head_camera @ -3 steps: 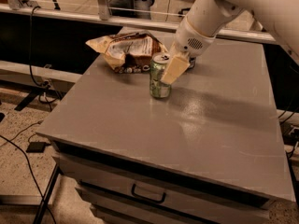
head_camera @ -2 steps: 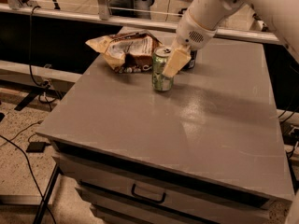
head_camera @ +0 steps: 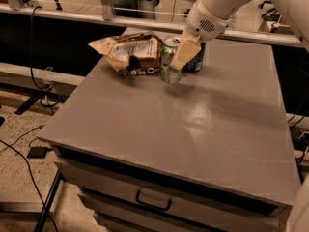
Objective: Move green can near brown chip bag
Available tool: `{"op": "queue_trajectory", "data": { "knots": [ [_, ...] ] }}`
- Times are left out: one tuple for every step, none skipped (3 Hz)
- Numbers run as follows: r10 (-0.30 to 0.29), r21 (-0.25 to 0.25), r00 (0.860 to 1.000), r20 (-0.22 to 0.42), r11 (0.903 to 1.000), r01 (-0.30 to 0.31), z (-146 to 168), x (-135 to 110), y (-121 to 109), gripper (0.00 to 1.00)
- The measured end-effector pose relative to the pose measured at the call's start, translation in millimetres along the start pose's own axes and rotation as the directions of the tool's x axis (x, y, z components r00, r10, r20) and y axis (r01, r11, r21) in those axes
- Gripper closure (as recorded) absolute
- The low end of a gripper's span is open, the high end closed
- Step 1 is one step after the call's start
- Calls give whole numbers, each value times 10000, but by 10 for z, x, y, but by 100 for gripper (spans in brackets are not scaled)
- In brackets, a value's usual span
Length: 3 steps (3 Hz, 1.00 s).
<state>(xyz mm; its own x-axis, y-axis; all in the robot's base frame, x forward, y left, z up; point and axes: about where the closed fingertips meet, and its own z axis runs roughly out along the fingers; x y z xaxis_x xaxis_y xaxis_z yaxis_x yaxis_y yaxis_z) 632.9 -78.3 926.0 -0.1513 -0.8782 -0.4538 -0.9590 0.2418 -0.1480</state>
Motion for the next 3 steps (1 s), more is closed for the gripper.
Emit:
{"op": "queue_trajectory", "data": {
  "knots": [
    [201, -102, 9997, 154, 9997, -200, 115, -3, 4, 75],
    [241, -212, 9997, 108, 9995, -239, 216, 8, 29, 53],
    [399, -157, 9991, 158, 9991, -397, 272, 62, 29, 29]
  ]
}}
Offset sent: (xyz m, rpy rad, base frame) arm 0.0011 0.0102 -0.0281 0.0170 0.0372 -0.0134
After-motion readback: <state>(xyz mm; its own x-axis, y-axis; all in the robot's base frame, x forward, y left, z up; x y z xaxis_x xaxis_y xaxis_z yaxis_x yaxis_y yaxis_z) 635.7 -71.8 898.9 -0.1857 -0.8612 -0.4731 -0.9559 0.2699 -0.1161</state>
